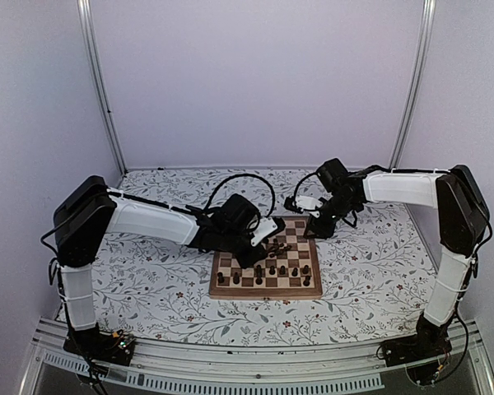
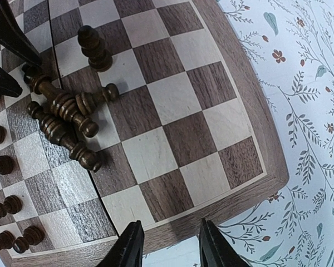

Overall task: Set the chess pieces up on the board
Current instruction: Pick up the chess piece from the chessboard.

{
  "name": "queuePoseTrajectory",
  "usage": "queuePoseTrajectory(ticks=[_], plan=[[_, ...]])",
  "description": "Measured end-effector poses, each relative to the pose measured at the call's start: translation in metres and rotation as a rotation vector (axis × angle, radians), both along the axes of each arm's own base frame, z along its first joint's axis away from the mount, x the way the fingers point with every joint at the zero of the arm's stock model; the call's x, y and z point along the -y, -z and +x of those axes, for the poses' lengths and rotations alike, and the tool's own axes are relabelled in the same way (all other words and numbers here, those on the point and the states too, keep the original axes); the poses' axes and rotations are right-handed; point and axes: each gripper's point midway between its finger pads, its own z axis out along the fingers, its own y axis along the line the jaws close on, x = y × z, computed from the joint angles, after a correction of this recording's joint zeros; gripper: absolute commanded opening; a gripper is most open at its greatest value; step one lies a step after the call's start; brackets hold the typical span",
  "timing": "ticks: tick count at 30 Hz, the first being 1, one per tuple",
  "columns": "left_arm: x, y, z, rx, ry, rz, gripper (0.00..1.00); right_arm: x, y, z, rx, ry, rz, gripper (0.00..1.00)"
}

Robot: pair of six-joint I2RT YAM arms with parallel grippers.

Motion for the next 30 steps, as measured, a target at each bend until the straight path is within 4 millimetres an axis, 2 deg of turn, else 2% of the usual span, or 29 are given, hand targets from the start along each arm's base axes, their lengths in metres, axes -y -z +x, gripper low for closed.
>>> queuePoseTrajectory(ticks=[7, 23, 27, 30], plan=[[-0.004, 0.006, 0.003, 0.002, -0.011, 0.018, 0.28, 0.002, 0.001, 0.001, 0.004, 0.006, -0.008, 0.38], [-0.004, 0.008, 0.005, 0.0, 0.001, 0.018, 0.11, 0.002, 0.001, 0.002, 0.005, 0.007, -0.006, 0.38], [-0.007, -0.001, 0.005, 0.012, 0.004, 0.012, 0.08, 0.0, -0.001, -0.001, -0.018, 0.002, 0.019, 0.39], [-0.012, -0.019, 0.01, 0.035, -0.004, -0.019, 0.07, -0.007, -0.014, -0.001, -0.043, -0.007, 0.071, 0.4]])
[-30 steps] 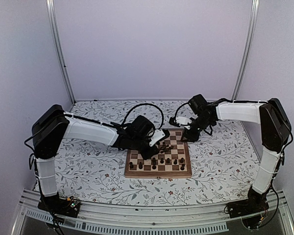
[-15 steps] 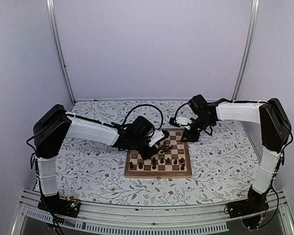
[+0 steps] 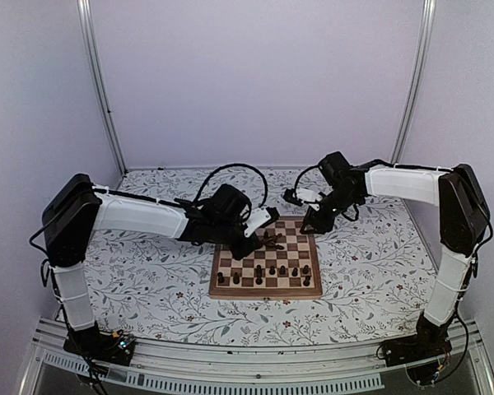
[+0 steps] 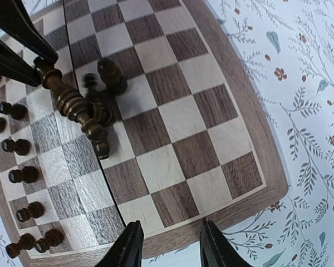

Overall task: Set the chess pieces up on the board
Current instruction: Pick up the chess piece from the chessboard.

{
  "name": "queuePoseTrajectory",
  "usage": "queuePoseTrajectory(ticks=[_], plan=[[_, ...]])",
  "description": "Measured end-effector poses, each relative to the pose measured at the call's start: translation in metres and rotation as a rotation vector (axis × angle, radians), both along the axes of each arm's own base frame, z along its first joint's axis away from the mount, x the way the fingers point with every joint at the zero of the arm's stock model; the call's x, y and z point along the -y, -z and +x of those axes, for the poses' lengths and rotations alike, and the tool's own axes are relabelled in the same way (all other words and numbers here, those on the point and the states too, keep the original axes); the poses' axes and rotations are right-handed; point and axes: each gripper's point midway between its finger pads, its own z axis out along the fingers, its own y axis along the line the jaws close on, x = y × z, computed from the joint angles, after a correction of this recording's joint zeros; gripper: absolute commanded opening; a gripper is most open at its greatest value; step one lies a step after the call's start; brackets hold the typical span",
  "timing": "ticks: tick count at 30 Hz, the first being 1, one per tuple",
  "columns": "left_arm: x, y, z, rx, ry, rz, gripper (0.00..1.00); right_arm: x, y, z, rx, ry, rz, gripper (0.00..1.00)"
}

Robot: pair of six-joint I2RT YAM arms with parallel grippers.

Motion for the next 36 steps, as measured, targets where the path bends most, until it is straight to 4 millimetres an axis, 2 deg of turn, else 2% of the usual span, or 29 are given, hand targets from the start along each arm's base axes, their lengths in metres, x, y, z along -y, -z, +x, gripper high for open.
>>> queuePoseTrajectory(ticks=[5, 9, 18, 25, 36], plan=[[-0.003, -0.033, 0.012, 0.03, -0.012, -0.077, 0.07, -0.021, -0.034, 0.003, -0.013, -0.038, 0.113, 0.43], [-0.001, -0.039, 0.012, 0.022, -0.007, -0.106, 0.06, -0.037, -0.05, 0.005, -0.049, -0.067, 0.186, 0.46], [0.004, -0.043, 0.006, -0.022, 0.012, -0.152, 0.06, -0.051, -0.038, -0.017, -0.213, -0.127, 0.265, 0.47], [0.003, -0.045, 0.006, -0.055, 0.014, -0.189, 0.06, -0.058, -0.04, -0.031, -0.29, -0.173, 0.328, 0.46], [0.009, -0.048, -0.001, -0.091, 0.04, -0.228, 0.06, -0.064, -0.042, -0.031, -0.318, -0.182, 0.357, 0.44]])
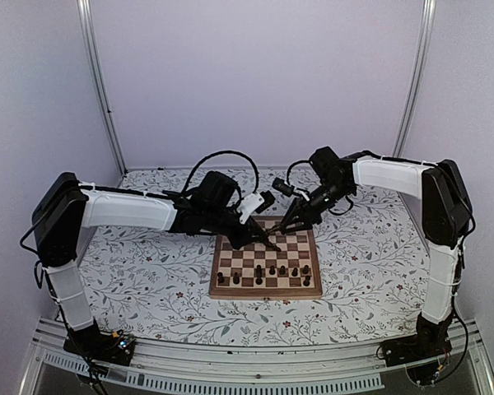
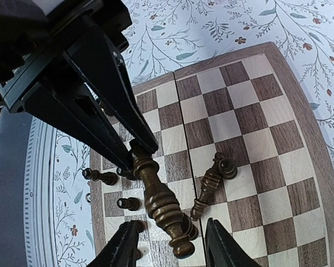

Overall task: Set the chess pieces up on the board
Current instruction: Pick up the chess piece from the chessboard.

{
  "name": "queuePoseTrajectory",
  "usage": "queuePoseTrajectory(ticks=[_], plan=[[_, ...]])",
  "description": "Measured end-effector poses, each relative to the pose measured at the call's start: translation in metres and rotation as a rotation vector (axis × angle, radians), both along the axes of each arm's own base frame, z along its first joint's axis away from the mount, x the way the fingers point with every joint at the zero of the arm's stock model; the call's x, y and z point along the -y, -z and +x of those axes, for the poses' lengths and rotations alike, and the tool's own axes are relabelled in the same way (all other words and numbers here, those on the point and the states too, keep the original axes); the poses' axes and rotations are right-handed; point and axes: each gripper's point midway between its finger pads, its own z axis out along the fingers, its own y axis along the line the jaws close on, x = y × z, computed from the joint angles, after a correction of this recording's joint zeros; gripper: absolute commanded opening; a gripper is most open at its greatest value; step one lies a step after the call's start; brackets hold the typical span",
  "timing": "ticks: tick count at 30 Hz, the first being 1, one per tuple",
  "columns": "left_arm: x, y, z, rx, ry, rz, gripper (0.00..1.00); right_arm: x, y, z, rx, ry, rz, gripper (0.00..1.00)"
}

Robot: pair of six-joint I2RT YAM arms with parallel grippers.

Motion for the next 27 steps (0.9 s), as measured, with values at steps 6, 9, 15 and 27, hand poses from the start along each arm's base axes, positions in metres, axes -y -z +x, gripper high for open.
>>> queuePoseTrajectory(ticks=[6, 9, 15, 27], plan=[[0.002, -0.001, -0.002, -0.008, 0.011, -0.01, 0.06, -0.001, -0.002, 0.001, -0.006, 0.005, 0.005, 0.18], [0.001, -0.001, -0.002, -0.011, 0.01, -0.009, 0.06, -0.001, -0.002, 0.0, -0.01, 0.002, 0.006, 0.1], [0.0, 0.0, -0.001, -0.014, -0.001, -0.005, 0.06, 0.0, 0.0, 0.001, -0.01, 0.009, -0.004, 0.04], [-0.005, 0.0, 0.006, -0.002, -0.049, 0.009, 0.05, 0.017, 0.04, 0.031, 0.032, 0.124, -0.162, 0.06]])
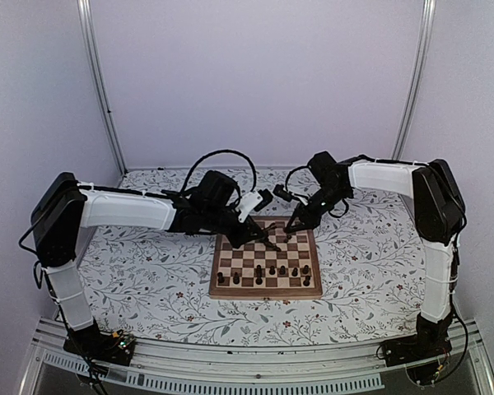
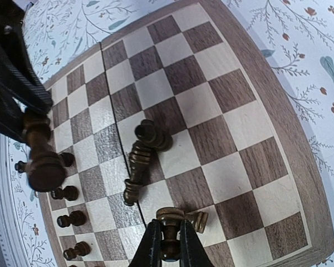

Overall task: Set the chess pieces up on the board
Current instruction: Pick up the chess piece from the chessboard, then place the chess piece on the chessboard.

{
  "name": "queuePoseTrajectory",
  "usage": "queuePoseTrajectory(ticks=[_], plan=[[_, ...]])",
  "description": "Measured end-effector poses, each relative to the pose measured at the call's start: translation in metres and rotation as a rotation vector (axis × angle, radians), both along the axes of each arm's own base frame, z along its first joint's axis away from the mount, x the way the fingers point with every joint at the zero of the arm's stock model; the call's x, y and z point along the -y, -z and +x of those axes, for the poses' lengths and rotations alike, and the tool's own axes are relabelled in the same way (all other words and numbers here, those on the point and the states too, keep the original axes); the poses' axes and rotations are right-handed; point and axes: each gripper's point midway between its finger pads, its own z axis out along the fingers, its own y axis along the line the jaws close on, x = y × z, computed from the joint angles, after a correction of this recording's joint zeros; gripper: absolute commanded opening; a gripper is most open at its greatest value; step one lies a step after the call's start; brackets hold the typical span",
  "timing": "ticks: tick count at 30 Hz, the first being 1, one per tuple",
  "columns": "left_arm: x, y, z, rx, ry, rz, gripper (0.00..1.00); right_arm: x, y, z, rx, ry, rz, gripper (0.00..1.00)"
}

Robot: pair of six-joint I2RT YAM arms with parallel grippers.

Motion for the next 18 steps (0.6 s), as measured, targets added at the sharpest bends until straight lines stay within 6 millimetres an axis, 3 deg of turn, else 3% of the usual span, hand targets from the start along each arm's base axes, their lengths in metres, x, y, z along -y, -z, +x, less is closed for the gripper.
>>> queuePoseTrajectory(ticks=[4, 9, 18], plan=[[-0.002, -0.003, -0.001, -0.002, -0.007, 0.002, 0.05, 0.004, 0.011, 0.005, -0.001, 0.024, -0.036, 0.24], [-0.003, -0.002, -0.002, -0.02, -0.014, 0.006, 0.05, 0.006, 0.013, 0.008, 0.006, 0.04, -0.052, 0.39], [-0.006, -0.003, -0.009, -0.075, -0.014, 0.011, 0.05, 0.015, 0.008, 0.007, 0.036, 0.034, -0.064, 0.43]])
